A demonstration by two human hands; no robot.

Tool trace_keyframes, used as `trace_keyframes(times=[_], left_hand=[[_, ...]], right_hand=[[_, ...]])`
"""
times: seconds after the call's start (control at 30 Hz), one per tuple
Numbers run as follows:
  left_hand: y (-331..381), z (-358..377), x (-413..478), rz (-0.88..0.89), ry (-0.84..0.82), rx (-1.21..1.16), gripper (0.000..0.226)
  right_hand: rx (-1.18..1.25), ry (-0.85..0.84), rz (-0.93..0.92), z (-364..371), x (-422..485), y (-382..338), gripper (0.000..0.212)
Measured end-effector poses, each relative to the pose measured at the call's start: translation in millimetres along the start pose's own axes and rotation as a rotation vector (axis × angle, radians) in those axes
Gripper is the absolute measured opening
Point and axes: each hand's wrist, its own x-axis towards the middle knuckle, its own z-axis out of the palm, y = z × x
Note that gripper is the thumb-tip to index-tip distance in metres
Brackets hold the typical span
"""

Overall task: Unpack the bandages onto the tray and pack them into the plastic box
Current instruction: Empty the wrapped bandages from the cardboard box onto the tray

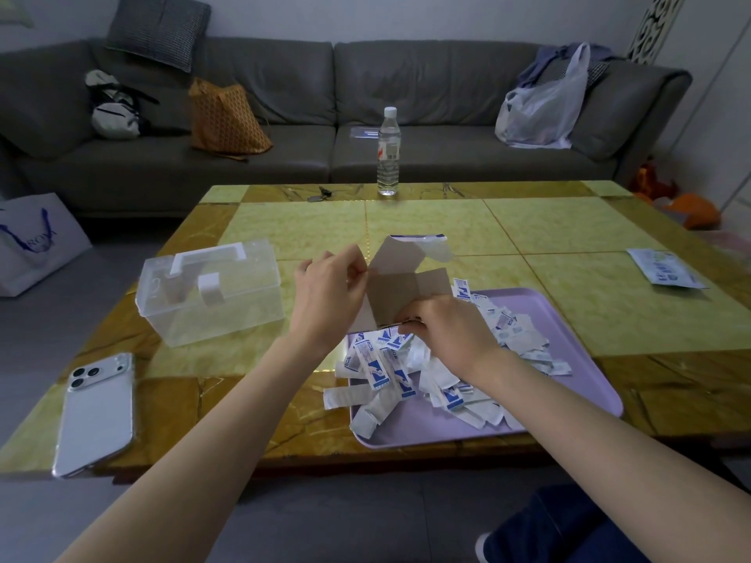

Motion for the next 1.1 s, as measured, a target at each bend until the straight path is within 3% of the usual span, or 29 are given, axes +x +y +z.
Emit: trace_keyframes(times=[0.13, 0.23, 0.47, 0.67, 0.77, 0.83, 0.93, 1.1], left_hand=[[-10, -1, -4, 0.010, -0.002, 0.055, 0.011], [-15, -2, -6, -0.013, -0.009, 0.058, 0.010], [-26, -9, -11, -0.046, 0.014, 0.038, 0.013], [-29, -16, -12, -0.081, 0.041, 0.069, 0.012], [-30, -17, -11, -0.081, 0.050, 0.069, 0.012], [-29, -17, -11, -0.082, 0.043, 0.074, 0.012], [-25, -13, -10, -0.060, 0.023, 0.071, 0.012], [-15, -9, -11, -0.008, 0.009, 0.028, 0.011]], right_hand=[[0.243, 0.104, 0.024, -9, -7, 4, 0.015], [0.278, 0.130, 0.064, -10, -10, 11, 0.016], [0.121, 0.146, 0.204, -1, -14, 29, 0.022], [-0.076, 0.053, 0.295, 12, -8, 33, 0.032], [-0.185, 0.083, 0.205, 14, -10, 26, 0.035], [-0.119, 0.122, 0.073, 14, -12, 15, 0.029], [-0.081, 0.037, -0.114, 16, -12, -6, 0.031], [-0.240, -0.103, -0.059, 24, 2, -23, 0.037]])
